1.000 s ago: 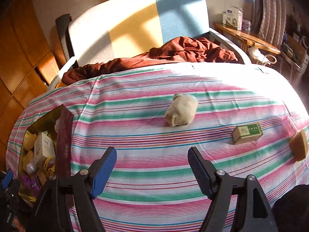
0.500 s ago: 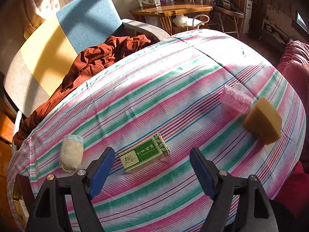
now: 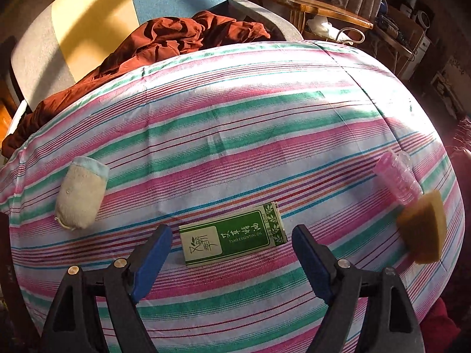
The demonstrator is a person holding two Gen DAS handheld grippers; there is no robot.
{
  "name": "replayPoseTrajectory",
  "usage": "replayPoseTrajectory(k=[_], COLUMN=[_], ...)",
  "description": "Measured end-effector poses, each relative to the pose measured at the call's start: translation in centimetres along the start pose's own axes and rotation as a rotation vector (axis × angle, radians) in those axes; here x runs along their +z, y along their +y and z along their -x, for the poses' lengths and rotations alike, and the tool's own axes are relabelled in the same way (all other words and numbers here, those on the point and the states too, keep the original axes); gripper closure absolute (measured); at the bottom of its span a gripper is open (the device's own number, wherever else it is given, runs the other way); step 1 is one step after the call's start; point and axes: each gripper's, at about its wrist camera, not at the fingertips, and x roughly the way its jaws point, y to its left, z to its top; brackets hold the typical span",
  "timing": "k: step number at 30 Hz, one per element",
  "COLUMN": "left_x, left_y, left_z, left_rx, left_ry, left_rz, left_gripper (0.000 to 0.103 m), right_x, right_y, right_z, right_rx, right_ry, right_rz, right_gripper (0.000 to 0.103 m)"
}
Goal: Organize objects
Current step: 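Grasp the green essential-oil box with the right gripper while the left gripper grasps the beige sock, then lift and carry the beige sock toward the gold tray with the left gripper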
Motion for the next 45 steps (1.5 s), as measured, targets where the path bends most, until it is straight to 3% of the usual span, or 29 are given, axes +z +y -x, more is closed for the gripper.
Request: replayPoseTrajectory(k=[4,6,14,21,25,32,38,41,42,45], left_x=[0.8,1.3,2.9,6.1,8.3,11.9,13.0,12.7,12.6,11.5], left_y=[-0.8,-1.4,-3.9,-5.8,-7.1,-9.2,-10.8,-10.1,-9.8,-9.3], left_z=[-1.1,-1.9,-6.8,-12.1,-14.8,-20.1,-24.2,-25.8,-25.5,-24.2], left_rx=[-0.015,-0.022,-0.063,-0.073,-0.08,-0.078,-0.072,-0.116,-0.123,-0.124], left_ry=[0.009,0.021,0.095,0.141,0.153,0.168,0.203,0.232,0.21,0.192], left_rz=[-0.004,-0.011,0.005,0.008,-0.021,-0.084,-0.109,-0.056,-0.045,-0.03], left_gripper=[0.037,0.037,0.036,0.036,0.029,0.029,0.029,0.038,0.048,0.051], right_x=[0.1,-0.2,-0.8,-0.8,-0.9,-0.6,0.2,0.3,0.3,0.4], right_y=[0.5,0.5,0.8,0.6,0.1,-0.3,-0.9,-0.9,-0.9,-0.5], right_z=[-1.0,-1.3,-1.1,-0.7,-0.8,-0.8,-1.2,-1.3,-1.3,-1.2], right_rx=[-0.019,-0.049,-0.06,-0.061,-0.067,-0.039,-0.043,-0.044,-0.041,-0.002], right_ry=[0.035,0.045,0.052,0.048,0.054,0.059,0.06,0.055,0.052,0.045], right_rz=[0.032,0.039,0.05,0.042,0.022,0.005,0.012,0.02,0.023,0.044], right_gripper=[0.018,0.027,0.027,0.027,0.027,0.027,0.027,0.027,0.027,0.027])
